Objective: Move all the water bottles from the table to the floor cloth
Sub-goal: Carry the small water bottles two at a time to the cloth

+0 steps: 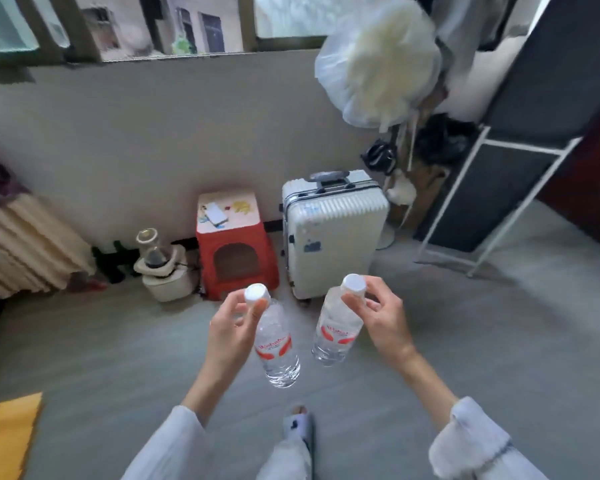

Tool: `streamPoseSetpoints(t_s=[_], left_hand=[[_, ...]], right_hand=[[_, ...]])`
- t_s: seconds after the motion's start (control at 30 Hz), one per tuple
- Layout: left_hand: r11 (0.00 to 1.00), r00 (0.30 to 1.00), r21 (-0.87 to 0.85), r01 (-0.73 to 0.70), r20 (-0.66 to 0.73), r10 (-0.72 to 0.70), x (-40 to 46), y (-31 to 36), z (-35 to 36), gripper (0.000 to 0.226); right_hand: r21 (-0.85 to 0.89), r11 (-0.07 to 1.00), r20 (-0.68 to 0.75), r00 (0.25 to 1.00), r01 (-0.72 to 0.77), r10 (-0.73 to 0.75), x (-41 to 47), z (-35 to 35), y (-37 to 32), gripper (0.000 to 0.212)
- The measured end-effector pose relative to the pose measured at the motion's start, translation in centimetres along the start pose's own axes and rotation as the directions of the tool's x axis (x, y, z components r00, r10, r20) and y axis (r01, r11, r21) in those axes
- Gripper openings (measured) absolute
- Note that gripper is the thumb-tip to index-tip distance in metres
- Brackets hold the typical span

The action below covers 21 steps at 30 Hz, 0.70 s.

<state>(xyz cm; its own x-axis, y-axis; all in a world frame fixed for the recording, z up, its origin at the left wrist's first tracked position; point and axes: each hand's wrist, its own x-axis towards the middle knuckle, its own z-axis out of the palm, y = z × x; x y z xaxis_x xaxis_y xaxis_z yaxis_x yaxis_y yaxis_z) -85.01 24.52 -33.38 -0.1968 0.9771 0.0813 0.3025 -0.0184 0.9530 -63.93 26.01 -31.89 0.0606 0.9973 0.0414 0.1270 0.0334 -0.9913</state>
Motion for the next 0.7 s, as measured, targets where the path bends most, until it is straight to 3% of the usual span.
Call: streamPoseSetpoints(t_s=[0.1,0.27,0.37,0.47,0.7], left_hand=[[0.997,0.982,-0.028,-0.068,0.177,0.072,3.0,2.4,8.0,0.009],[0.986,0.892,-0.122,-0.111,0.425,0.153,7.8,6.0,22.2,0.009],[0.982,0.819,-0.172,-0.084,0.549,0.166,10.6,8.2,30.5,0.006],[0.974,0.732,-0.191,-0.122,0.646,0.218,13.1,11.4,38.4,0.017],[0.947,0.531,-0.235,-0.218,0.786,0.317,15.1,17.8,55.7,0.03]], right_hand=[[-0.025,0.999,-0.136,0.99,-0.026,0.023,1.9,-7.0,1.2,0.018],[-0.079,0.993,-0.32,0.946,-0.085,0.055,5.8,-18.3,3.6,0.017],[-0.092,0.986,-0.404,0.91,-0.139,0.09,8.5,-25.2,4.5,0.016],[-0.108,0.983,-0.498,0.864,-0.146,0.074,10.5,-31.8,4.7,0.018],[-0.076,0.986,-0.707,0.705,-0.149,0.052,12.8,-46.5,5.4,0.021]])
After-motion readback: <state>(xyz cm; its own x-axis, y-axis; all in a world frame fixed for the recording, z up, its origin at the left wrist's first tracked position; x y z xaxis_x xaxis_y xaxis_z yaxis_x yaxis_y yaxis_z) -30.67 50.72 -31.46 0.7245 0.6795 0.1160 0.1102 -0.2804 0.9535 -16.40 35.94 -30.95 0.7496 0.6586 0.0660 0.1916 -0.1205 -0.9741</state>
